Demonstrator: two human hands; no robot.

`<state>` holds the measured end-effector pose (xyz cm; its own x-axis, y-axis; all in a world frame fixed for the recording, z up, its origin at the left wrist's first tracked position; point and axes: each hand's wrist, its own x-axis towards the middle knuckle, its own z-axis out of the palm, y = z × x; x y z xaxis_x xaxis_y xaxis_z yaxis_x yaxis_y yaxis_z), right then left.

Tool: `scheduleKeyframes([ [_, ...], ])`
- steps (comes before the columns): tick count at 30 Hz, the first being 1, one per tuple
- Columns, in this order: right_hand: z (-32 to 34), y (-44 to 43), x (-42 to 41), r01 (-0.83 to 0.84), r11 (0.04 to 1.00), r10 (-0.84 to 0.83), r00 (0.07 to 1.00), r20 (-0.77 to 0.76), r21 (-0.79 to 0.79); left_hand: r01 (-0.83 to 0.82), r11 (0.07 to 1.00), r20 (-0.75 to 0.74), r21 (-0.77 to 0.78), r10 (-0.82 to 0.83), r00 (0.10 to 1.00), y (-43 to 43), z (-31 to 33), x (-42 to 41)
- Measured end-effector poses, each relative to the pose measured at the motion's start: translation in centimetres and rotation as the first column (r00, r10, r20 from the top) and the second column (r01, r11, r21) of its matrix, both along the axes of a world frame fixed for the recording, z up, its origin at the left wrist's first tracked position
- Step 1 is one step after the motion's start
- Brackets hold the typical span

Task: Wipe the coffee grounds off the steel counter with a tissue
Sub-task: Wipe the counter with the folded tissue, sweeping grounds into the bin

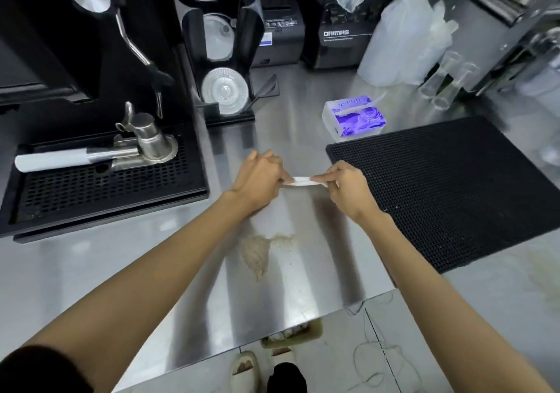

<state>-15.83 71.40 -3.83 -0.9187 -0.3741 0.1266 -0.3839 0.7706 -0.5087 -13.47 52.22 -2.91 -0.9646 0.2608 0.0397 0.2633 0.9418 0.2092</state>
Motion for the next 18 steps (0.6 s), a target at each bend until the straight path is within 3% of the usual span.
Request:
scheduleKeyframes([
  [4, -1.2, 0.9, -1.0, 0.021, 0.996, -0.021, 1.000, -0.002, 0.083, -0.019, 1.000, 0.012, 0.020, 0.019, 1.000, 1.4, -1.0, -2.1],
  [8, -1.9, 1.7, -0.4, 0.022, 0.990, -0.009, 0.995, -0.096, 0.139, -0.061, 0.994, 0.045, 0.094, 0.057, 0.997, 2.3, -1.6, -2.4],
  [18, -0.7, 0.3, 10.8, 0.130, 0.987, -0.122, 0.989, -0.086, 0.093, 0.204, 0.962, 0.058, 0.184, -0.218, 0.974, 0.6, -1.3, 2.1],
])
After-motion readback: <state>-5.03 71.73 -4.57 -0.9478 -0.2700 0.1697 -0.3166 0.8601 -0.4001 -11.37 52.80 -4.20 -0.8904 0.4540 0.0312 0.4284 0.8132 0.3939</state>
